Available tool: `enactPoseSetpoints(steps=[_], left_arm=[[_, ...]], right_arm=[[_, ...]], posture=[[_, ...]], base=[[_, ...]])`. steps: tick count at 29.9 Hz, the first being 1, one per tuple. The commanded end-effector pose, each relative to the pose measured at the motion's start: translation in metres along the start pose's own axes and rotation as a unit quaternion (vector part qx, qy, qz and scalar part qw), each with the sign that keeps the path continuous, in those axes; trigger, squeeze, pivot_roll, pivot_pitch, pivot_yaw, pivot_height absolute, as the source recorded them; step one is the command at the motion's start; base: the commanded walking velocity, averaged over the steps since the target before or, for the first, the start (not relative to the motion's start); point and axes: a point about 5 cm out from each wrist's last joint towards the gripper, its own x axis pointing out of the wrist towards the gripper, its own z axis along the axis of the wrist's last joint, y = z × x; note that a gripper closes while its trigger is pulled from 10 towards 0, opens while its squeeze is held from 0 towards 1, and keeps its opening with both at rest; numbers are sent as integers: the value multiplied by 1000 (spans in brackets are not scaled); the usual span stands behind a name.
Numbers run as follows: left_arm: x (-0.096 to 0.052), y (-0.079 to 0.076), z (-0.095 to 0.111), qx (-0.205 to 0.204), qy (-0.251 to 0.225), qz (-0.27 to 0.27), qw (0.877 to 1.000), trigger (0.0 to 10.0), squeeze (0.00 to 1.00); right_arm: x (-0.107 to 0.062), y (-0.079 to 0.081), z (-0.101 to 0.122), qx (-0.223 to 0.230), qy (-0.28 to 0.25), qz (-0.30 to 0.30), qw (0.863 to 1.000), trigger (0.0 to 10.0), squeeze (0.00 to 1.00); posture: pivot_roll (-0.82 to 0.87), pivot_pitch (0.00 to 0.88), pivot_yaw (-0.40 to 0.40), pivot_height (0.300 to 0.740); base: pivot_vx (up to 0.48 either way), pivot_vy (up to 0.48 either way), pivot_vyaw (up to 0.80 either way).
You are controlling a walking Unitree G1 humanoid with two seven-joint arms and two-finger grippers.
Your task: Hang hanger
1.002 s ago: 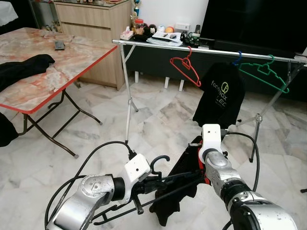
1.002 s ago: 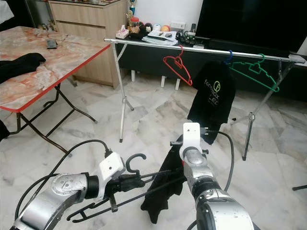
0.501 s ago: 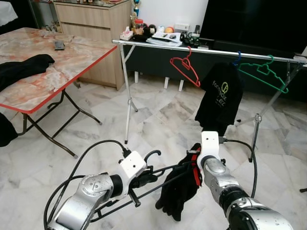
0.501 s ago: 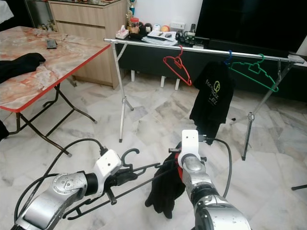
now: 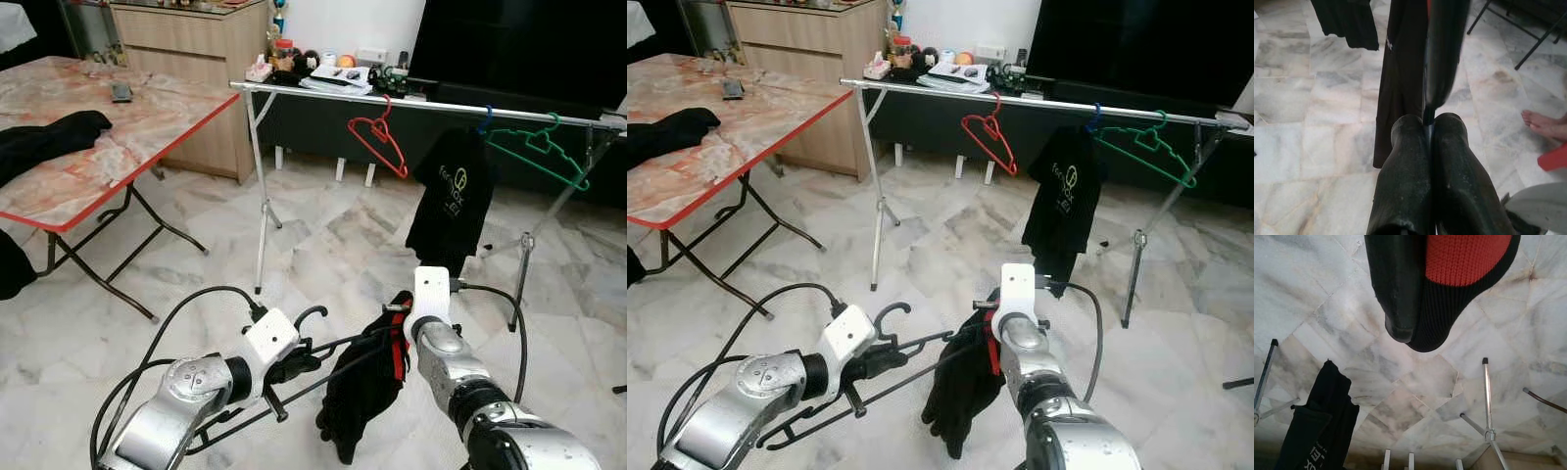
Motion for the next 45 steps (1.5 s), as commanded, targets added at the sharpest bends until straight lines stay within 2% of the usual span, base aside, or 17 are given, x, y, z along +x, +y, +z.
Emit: enactPoseSetpoints(steps=[1, 9, 21, 25, 28, 37, 42, 45], left_arm=[[0, -1, 1, 13, 6, -2, 1000, 10000, 0], [1, -3, -1, 16, 11, -9, 1000, 10000, 0], [6, -1, 4, 9, -6, 17, 1000, 10000, 0], [8, 0, 6, 8, -10, 25, 1000, 10000, 0], [8, 4, 5, 9, -7, 50, 999, 10000, 0], [12, 9, 1, 16, 10, 84, 996, 10000, 0], [14, 9, 5, 15, -2, 90, 996, 10000, 0], [15, 5, 8, 8, -15, 72, 997, 10000, 0]], right_arm=[[2, -3, 20, 9, -32, -6, 999, 10000, 0], [2, -3, 21, 10, -35, -5, 999, 10000, 0], [1, 5, 16, 1, -23, 30, 999, 10000, 0], [1, 3, 11, 2, -15, 22, 1000, 10000, 0], [1, 1, 10, 10, -15, 18, 1000, 10000, 0], [1, -6, 19, 24, -33, 1, 999, 10000, 0], [2, -3, 23, 21, -37, 11, 999, 10000, 0], [2, 3, 25, 15, -35, 39, 999, 10000, 0]], posture=[[153, 36, -86, 740], [152, 36, -88, 740], [150, 36, -88, 740], [150, 36, -89, 740], [150, 36, -88, 740], [145, 38, -86, 740], [145, 39, -87, 740], [143, 39, -87, 740]], base=[[0, 0, 0], [0, 0, 0], [0, 0, 0], [0, 0, 0], [0, 0, 0], [0, 0, 0], [0, 0, 0], [0, 0, 0]])
